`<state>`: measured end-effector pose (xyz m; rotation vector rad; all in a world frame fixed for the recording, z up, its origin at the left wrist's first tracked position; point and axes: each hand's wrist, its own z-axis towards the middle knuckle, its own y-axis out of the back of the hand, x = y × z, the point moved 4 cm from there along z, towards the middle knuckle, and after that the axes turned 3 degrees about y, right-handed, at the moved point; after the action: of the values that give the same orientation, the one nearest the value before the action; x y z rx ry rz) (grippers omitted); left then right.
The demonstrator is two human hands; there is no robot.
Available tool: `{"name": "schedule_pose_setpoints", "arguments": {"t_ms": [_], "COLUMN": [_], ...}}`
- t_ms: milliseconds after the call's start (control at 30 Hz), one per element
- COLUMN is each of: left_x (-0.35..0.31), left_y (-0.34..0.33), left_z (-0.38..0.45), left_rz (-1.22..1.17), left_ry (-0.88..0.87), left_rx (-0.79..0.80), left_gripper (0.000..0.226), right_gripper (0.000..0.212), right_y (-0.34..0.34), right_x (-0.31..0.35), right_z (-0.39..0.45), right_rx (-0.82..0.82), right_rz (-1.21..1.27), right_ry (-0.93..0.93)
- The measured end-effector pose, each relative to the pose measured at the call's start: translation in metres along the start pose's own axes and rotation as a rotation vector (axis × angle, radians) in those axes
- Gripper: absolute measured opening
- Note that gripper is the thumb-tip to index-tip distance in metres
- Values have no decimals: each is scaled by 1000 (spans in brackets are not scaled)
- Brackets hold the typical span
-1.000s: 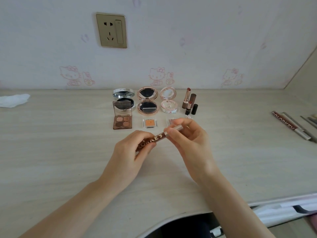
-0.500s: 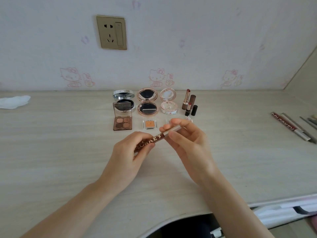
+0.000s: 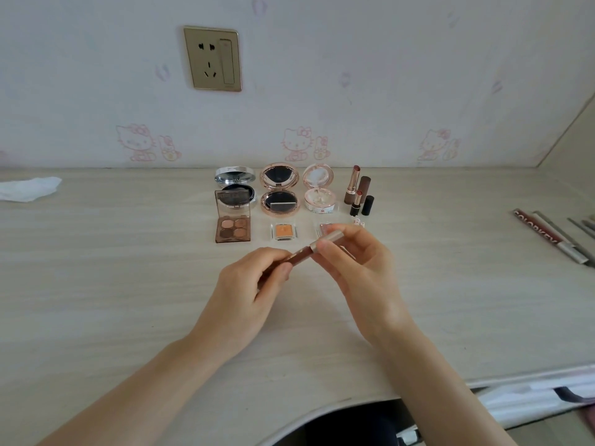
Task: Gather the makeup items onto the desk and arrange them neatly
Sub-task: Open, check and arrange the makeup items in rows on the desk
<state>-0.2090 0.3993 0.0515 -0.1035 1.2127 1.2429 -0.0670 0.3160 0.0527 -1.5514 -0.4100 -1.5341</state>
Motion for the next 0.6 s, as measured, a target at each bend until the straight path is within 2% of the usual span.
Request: {"name": "schedule_pose_setpoints", "arguments": {"t_ms": [200, 367, 500, 600], "left_x": [1, 1, 2, 2], "left_y": [1, 1, 3, 4], "left_z": [0, 1, 2, 2], "left_rz": [-8, 21, 20, 25], "left_ry": [5, -19, -14, -21], "left_rx": [-14, -8, -23, -23], "left_gripper": [14, 13, 11, 11], "right_gripper": [38, 26, 34, 25], "right_y": [-2, 0, -2, -2], "right_x": [1, -2, 1, -2], "right_z": [-1, 0, -1, 0], "right_rx": [68, 17, 75, 60], "right_rz": [105, 13, 105, -21], "right_ry": [-2, -2, -24, -5]}}
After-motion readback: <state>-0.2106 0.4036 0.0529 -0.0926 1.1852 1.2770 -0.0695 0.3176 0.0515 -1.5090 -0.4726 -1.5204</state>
